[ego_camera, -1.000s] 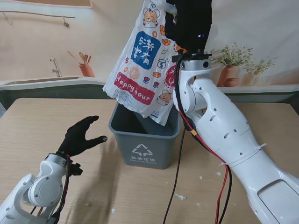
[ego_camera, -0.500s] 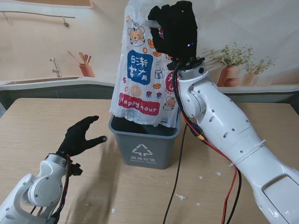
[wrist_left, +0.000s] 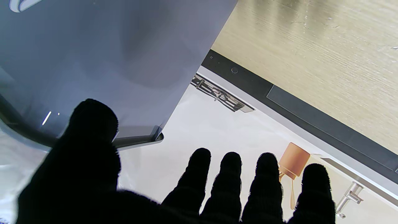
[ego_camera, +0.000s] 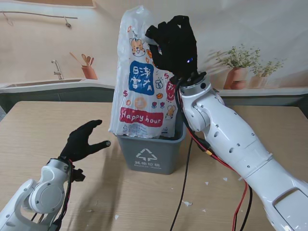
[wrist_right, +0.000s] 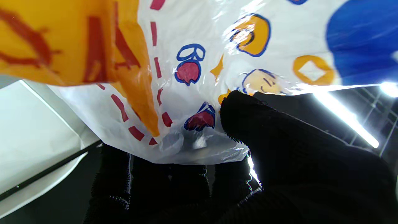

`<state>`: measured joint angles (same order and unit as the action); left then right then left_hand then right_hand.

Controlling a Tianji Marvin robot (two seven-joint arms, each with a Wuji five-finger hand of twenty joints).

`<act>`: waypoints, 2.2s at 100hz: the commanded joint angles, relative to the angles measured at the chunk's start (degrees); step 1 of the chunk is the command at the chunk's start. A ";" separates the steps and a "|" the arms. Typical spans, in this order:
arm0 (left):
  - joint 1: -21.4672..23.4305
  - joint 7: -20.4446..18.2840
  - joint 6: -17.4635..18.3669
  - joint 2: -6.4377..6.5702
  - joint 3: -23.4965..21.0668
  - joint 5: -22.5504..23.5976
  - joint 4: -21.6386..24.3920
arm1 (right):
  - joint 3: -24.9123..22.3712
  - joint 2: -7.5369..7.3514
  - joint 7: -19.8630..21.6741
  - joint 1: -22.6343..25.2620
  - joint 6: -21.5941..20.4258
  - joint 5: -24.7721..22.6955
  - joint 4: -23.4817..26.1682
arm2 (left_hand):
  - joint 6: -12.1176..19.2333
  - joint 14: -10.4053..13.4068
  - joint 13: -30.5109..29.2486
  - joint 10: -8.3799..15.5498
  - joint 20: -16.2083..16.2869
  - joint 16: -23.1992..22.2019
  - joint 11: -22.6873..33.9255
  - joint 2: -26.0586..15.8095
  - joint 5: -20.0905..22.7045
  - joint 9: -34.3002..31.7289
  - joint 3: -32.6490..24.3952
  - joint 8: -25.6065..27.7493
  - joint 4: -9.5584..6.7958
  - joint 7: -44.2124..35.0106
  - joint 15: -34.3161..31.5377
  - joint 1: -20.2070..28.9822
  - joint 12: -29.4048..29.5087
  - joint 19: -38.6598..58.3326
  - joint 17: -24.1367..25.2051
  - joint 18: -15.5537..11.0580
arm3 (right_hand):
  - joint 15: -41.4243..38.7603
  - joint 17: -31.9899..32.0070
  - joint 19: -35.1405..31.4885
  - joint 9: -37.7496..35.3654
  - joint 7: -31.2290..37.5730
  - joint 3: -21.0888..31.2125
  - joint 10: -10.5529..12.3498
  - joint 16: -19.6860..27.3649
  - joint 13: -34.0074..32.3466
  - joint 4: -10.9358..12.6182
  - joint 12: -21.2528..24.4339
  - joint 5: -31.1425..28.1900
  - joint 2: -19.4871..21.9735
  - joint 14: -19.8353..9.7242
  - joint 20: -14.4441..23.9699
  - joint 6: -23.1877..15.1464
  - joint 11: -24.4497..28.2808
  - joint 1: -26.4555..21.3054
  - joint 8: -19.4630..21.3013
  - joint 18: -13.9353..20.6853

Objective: Fit the garbage bag over the bin

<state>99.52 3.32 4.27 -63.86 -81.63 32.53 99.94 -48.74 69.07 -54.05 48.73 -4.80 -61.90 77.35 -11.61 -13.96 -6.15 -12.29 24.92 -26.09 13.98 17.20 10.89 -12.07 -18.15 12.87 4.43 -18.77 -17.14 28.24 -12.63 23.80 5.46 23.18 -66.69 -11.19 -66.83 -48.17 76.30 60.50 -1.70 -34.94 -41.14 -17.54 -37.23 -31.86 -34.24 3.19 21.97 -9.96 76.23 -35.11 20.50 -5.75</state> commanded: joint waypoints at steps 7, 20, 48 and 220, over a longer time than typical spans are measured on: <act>0.27 -0.97 -0.19 -0.04 0.13 -0.03 0.55 | 0.23 -0.46 2.93 2.87 1.17 -0.85 2.26 | -0.60 0.36 1.76 0.34 1.49 0.34 0.34 0.46 0.68 1.02 -1.02 -0.49 -1.30 0.88 0.88 -0.88 -0.19 -1.82 0.38 -0.11 | 0.23 -0.44 -0.68 -1.94 0.22 2.89 0.21 -0.20 -2.72 3.37 1.06 -1.63 -1.21 -0.94 0.83 -0.06 1.29 -0.39 0.78 -0.45; 0.15 -1.17 -0.52 -0.02 0.42 -0.06 0.63 | -0.36 -1.45 8.29 5.18 2.18 -1.94 5.40 | -0.58 0.39 1.78 0.38 1.51 0.36 0.29 0.49 0.71 1.05 -1.03 -0.49 -1.28 0.88 0.93 -0.90 -0.17 -1.88 0.39 -0.15 | 0.91 -1.20 -0.42 -3.24 -0.65 3.68 1.02 0.48 -4.43 3.35 1.85 -3.04 -2.95 -1.31 0.67 -0.96 1.12 0.36 0.74 -0.68; 0.26 -1.58 -0.46 0.09 0.70 0.17 0.93 | -1.92 -3.01 18.94 11.47 6.53 -4.14 14.57 | -0.63 0.40 1.74 0.28 1.56 0.32 0.28 0.43 0.71 1.05 -1.07 -0.50 -1.27 0.89 0.87 -1.00 -0.17 -1.94 0.37 -0.15 | 2.10 -3.52 0.41 -6.18 -2.94 5.61 2.08 1.89 -7.69 2.75 1.22 -6.11 -5.89 -1.53 0.09 -2.13 -0.54 1.67 1.06 -1.71; 1.24 -2.63 1.56 0.43 -0.37 1.14 2.94 | 1.59 -5.21 26.91 23.80 -1.27 -6.22 25.28 | 0.15 0.32 1.81 0.65 1.76 0.36 0.26 0.83 1.05 1.01 -1.95 -0.30 -1.27 0.53 1.18 -0.81 -0.15 -2.43 0.07 -0.03 | 4.37 -2.07 3.64 -5.02 -8.55 6.80 5.41 3.23 -6.66 0.47 -1.57 -6.23 -7.03 -2.31 -1.94 -4.87 -4.69 6.74 -0.44 -2.27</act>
<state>100.58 1.71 5.37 -63.48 -81.82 33.39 101.70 -47.26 63.29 -28.57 70.86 -6.27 -68.55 100.84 -11.73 -13.96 -6.15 -12.29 25.49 -26.08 13.98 17.24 11.58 -12.07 -18.88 12.86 4.43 -18.76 -17.09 28.24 -12.63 23.09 5.44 23.18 -61.70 -15.18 -63.75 -55.33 68.58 66.31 4.05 -31.29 -49.60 -17.54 -38.85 -40.30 -40.60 0.33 20.80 -15.71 71.89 -29.97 21.34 -7.19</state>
